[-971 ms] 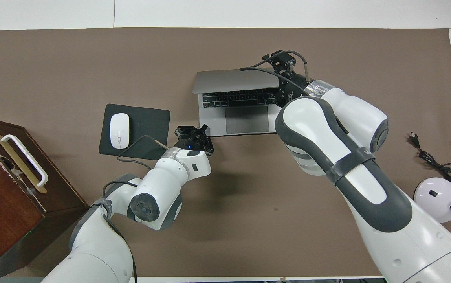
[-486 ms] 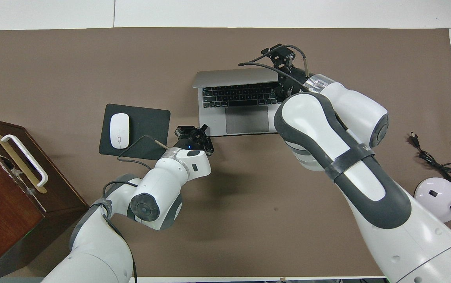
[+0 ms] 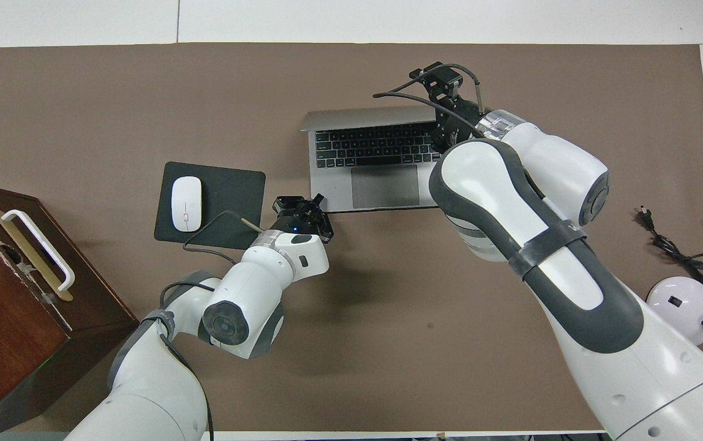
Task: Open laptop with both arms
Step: 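Push the lid farther back with the right gripper to fully open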
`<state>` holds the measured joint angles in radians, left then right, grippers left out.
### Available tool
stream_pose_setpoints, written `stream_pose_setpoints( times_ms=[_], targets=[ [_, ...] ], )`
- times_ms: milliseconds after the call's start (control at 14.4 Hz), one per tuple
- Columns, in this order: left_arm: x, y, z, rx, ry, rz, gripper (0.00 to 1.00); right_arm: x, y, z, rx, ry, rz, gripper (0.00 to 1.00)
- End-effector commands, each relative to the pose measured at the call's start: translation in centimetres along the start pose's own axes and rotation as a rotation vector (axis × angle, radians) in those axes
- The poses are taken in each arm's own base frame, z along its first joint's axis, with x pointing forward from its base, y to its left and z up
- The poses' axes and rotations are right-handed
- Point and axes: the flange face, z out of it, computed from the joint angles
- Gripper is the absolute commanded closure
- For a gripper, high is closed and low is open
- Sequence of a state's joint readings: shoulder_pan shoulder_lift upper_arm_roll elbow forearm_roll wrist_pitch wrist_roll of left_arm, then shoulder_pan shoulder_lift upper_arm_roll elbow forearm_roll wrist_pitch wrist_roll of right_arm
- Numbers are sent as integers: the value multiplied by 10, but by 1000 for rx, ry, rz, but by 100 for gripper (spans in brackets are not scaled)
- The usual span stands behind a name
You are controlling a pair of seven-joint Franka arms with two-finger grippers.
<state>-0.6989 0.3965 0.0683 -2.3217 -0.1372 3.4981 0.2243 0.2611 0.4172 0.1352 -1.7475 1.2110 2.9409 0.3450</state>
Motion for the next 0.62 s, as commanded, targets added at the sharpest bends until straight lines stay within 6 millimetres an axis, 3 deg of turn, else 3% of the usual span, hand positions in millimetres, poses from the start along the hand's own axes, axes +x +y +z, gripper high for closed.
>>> stream_pose_setpoints(
  times_ms=[0,555],
  targets=[
    [-12,-1,18,6,-24,18,100,13,-15,5,19,-13,-36,0],
    [-12,-1,18,6,-24,18,100,29,-30,2,30,-23,-63,0]
  ],
)
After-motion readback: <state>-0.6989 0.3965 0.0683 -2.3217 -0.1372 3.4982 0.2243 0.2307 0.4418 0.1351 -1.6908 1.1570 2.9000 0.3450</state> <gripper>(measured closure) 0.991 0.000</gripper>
